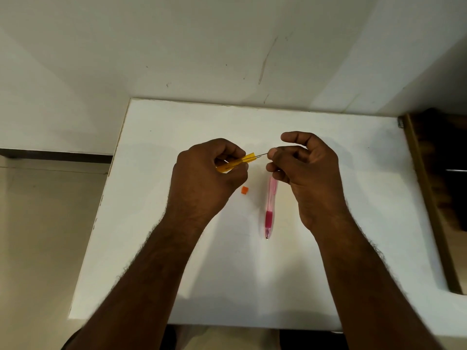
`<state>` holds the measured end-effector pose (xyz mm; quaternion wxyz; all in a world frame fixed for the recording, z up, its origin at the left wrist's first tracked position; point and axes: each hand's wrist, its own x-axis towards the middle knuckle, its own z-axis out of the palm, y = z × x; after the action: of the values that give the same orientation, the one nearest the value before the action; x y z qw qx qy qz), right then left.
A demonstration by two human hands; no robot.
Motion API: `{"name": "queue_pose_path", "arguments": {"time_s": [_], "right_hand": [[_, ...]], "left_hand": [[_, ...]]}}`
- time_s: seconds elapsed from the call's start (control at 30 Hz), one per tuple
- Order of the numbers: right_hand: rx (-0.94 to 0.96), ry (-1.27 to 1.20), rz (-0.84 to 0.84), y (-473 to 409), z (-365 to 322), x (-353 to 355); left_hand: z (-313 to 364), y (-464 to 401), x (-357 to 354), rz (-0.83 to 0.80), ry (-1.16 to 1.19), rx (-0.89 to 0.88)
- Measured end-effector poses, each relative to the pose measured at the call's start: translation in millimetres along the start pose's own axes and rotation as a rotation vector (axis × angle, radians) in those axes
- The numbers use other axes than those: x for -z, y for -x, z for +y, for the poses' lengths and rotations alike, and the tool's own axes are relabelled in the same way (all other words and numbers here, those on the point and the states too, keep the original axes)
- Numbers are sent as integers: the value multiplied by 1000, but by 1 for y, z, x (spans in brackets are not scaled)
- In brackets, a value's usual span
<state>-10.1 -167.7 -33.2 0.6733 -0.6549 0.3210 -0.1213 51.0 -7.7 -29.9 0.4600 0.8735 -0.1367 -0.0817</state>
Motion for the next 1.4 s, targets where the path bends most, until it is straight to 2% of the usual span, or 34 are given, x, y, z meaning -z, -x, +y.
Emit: {"name": "queue_pose_path", "arguments": {"time_s": [0.23, 0.5, 0.57, 0.8, 1.07, 1.17, 1.4], "right_hand": [[60, -167, 97, -3, -7, 13], [17, -352, 148, -3, -7, 13], [11, -355, 153, -3, -6, 13], [-1, -311, 170, -4, -5, 13], [40, -135, 152, -5, -1, 9], [72, -56, 138, -5, 0, 8], [120, 73, 104, -2, 4, 4]], "left_hand": [[-4, -1, -1, 5, 53, -9], [-16, -6, -6, 42, 114, 120], [-19, -6, -6, 36, 64, 133], [-28, -2, -13, -38, -363, 125], [-29, -2, -16, -44, -431, 92], [-27, -3, -14, -63, -390, 87], [-4, -1, -5, -25, -27, 13]]}}
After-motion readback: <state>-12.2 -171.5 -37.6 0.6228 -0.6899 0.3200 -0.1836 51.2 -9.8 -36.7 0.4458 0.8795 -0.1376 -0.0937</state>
